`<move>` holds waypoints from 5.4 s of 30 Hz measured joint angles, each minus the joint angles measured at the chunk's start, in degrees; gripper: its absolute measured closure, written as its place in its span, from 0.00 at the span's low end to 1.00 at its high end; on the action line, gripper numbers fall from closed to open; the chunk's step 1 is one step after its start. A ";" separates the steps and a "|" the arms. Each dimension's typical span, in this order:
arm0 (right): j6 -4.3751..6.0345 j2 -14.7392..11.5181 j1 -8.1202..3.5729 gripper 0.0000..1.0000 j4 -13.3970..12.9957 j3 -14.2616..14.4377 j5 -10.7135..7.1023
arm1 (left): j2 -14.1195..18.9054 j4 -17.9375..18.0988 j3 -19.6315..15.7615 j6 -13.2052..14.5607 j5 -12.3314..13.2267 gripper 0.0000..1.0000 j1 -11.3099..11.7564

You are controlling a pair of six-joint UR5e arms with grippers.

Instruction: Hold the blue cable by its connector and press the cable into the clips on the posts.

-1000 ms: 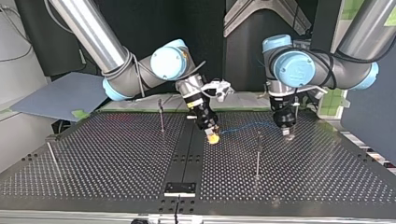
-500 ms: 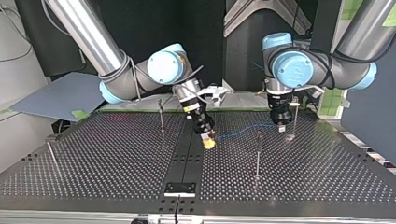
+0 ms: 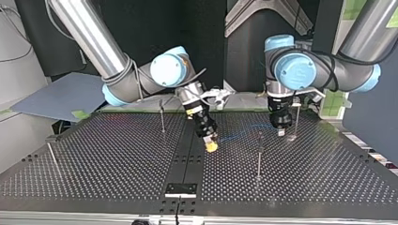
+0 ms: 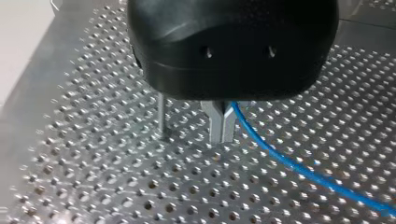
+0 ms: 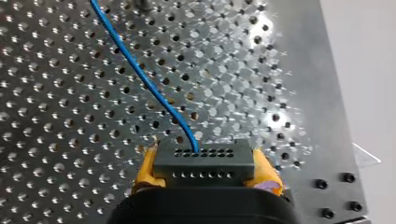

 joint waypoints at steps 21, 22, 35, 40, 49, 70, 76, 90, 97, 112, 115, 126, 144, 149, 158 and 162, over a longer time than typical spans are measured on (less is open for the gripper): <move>0.25 2.37 -0.36 1.00 -0.21 -2.81 0.60 | -2.37 -1.53 5.77 -0.80 0.28 1.00 -0.29; 0.25 2.45 -0.37 1.00 -0.22 -2.90 0.61 | -2.37 -1.56 6.00 -0.92 0.34 1.00 -0.31; 0.25 4.18 -0.19 1.00 -0.29 -5.62 0.54 | -3.84 -2.42 7.71 -1.41 0.98 1.00 -0.01; 0.17 4.17 -0.36 1.00 -0.25 -5.65 0.53 | -4.59 -2.36 8.14 -1.57 1.05 1.00 0.48; -0.07 4.19 -0.85 1.00 -0.32 -5.67 0.93 | -5.44 -2.16 8.91 -1.72 2.05 1.00 1.59; -0.17 4.18 -2.75 1.00 -0.77 -5.68 1.89 | -8.52 -3.83 13.54 -3.05 2.20 1.00 2.32; -0.29 4.18 -3.02 1.00 -0.70 -5.68 1.77 | -8.52 -3.77 13.56 -3.06 2.24 1.00 2.52; -0.45 4.18 -3.40 1.00 -0.68 -5.68 1.82 | -8.54 -3.72 13.56 -2.97 2.12 0.46 2.91; -0.62 4.18 -3.44 1.00 -0.68 -5.67 1.75 | -8.51 -4.22 13.56 -0.99 1.39 0.00 2.75; -0.80 4.10 -3.05 1.00 -0.54 -5.91 1.50 | -7.57 -10.76 13.54 -3.21 0.87 0.00 1.94; -0.80 4.10 -2.90 1.00 -0.47 -5.92 1.49 | -7.36 -12.17 13.25 -4.76 2.37 0.00 1.40; -0.97 4.09 -2.68 1.00 -0.42 -5.97 1.50 | -6.31 -10.95 8.25 -10.52 4.51 0.00 0.51; -1.06 3.79 -2.75 1.00 -0.31 -6.29 1.41 | 3.29 -12.41 4.38 -14.30 7.01 0.00 0.25; -1.06 3.69 -2.68 1.00 -0.24 -6.29 1.49 | 6.19 -13.71 3.96 -13.84 7.40 0.00 -0.08; -0.85 3.63 -2.65 1.00 -0.12 -6.28 1.66 | 7.88 -16.22 3.89 -10.33 7.99 0.00 -0.92; -0.77 3.57 -2.77 1.00 0.04 -6.29 2.01 | 7.88 -16.28 3.89 -8.28 8.11 0.00 -1.21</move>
